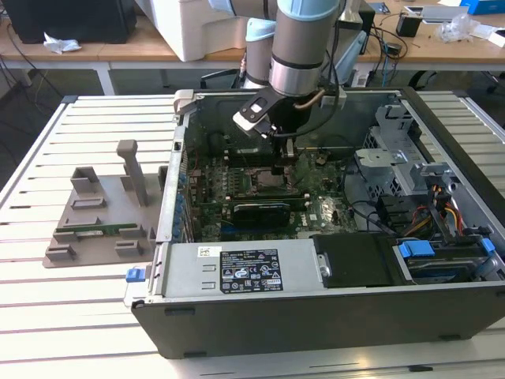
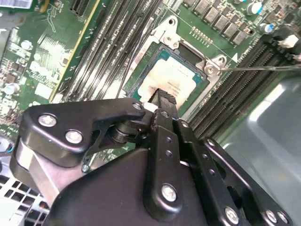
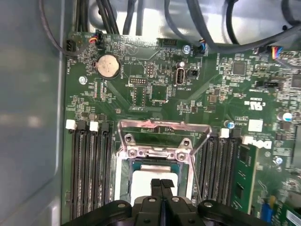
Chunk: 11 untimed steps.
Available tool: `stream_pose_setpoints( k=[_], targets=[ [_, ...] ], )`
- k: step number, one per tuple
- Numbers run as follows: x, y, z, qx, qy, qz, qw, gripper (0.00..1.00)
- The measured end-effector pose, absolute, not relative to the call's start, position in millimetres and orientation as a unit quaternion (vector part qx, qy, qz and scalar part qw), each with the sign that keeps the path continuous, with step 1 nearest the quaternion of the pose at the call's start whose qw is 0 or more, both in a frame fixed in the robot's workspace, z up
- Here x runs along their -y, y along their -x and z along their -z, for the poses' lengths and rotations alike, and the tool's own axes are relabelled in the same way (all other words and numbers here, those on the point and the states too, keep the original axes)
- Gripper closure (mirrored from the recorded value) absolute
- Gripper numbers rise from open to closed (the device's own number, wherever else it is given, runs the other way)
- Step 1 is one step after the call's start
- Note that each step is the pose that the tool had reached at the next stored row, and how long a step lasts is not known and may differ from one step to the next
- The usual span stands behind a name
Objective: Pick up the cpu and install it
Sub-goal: 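Place the cpu into insertion slot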
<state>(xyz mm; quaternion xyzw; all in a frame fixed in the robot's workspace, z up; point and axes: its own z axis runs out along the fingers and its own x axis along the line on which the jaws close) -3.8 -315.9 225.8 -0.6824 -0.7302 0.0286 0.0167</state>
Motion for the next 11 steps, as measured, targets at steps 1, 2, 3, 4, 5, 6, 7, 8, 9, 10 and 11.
stream_pose_setpoints(
  k=[1,2,3,4,5,6,7,8,9,10,11],
  targets=[
    [315.9,3.8,-228.9,0.730,0.682,-0.029,0.017,0.89],
    [315.9,3.8,-231.6,0.730,0.682,-0.029,0.017,0.89],
    [315.9,3.7,-236.7,0.730,0.682,-0.029,0.017,0.89],
    [315.9,3.8,-239.2,0.730,0.682,-0.029,0.017,0.89],
    [315.9,3.8,-243.4,0.730,0.682,-0.029,0.017,0.89],
    [315.9,3.8,-248.2,0.730,0.682,-0.029,0.017,0.89],
    [315.9,3.8,-251.5,0.730,0.682,-0.029,0.017,0.89],
    [315.9,3.8,-254.8,0.730,0.682,-0.029,0.017,0.89],
    [315.9,3.8,-261.4,0.730,0.682,-0.029,0.017,0.89],
    [315.9,3.8,-270.9,0.730,0.682,-0.029,0.017,0.89],
    [315.9,3.8,-281.3,0.730,0.682,-0.029,0.017,0.89]
  ],
)
